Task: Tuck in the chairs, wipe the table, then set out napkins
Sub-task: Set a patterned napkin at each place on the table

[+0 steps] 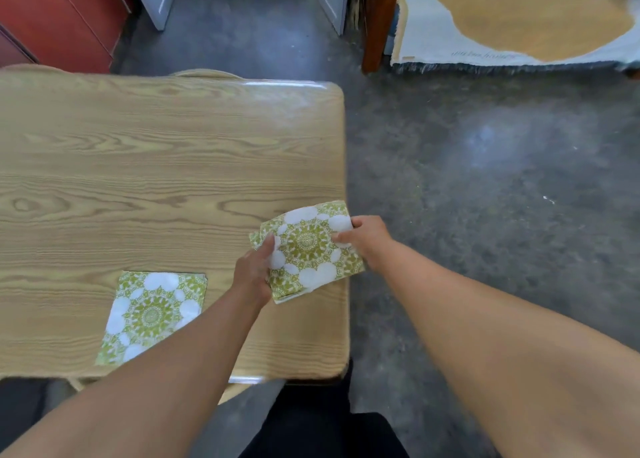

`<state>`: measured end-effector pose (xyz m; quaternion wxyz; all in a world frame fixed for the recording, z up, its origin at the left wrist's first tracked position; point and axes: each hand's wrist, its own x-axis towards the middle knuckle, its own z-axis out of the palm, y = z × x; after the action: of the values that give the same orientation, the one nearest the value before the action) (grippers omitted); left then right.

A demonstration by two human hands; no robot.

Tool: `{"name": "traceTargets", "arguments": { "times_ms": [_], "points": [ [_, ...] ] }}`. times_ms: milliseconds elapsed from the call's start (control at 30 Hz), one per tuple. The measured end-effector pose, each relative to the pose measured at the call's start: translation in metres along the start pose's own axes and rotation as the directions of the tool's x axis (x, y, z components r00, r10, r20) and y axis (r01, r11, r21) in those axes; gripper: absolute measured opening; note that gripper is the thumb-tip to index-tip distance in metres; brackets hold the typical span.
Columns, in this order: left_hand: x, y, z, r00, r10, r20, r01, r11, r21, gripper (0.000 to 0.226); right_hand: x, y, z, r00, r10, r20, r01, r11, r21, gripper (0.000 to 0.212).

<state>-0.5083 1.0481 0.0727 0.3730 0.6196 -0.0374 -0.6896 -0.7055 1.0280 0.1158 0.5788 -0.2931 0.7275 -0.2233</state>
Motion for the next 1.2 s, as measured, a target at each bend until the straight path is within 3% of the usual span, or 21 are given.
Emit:
{"name": "traceTargets", "arguments": {
  "times_ms": [133,300,500,633,833,1033,1100,1200],
  "points": [
    [0.003,0.005,0.012,0.996,0.086,0.014,-0.086,0.996,0.017,0.040,0.021,-0.013,-0.014,0.999,-0.020,0.037,0.023,0.997,-0.077,0.035],
    [0.003,0.018,0.022,0.983,0.173,-0.054,-0.174,0.984,-0.024,0.022,0.039,-0.037,-0.012,0.978,-0.206,-0.029,0.182,0.915,-0.359,0.014],
    [0.003,0.030,0.043,0.990,0.139,0.020,-0.134,0.975,-0.177,0.017,0.067,-0.068,-0.015,0.970,-0.216,0.110,0.240,0.922,-0.305,0.015],
    [0.009,0.034,0.076,0.989,0.137,-0.060,-0.148,0.958,-0.247,0.018,0.090,-0.094,-0.034,0.951,-0.235,0.202,0.291,0.899,-0.326,0.015],
    [0.032,0.043,0.139,0.970,0.103,-0.218,-0.171,0.931,-0.321,0.034,0.134,-0.136,-0.077,0.918,-0.246,0.312,0.350,0.873,-0.339,0.026],
    [0.044,0.065,0.190,0.943,0.125,-0.307,-0.241,0.895,-0.377,0.039,0.168,-0.180,-0.104,0.888,-0.289,0.357,0.400,0.870,-0.290,0.023],
    [0.048,0.071,0.197,0.930,0.121,-0.347,-0.256,0.890,-0.378,0.053,0.178,-0.193,-0.106,0.885,-0.279,0.373,0.397,0.871,-0.290,0.022],
    [0.067,0.082,0.194,0.889,0.120,-0.443,-0.292,0.893,-0.344,0.102,0.195,-0.211,-0.103,0.883,-0.267,0.385,0.394,0.868,-0.302,0.019]
  ]
}}
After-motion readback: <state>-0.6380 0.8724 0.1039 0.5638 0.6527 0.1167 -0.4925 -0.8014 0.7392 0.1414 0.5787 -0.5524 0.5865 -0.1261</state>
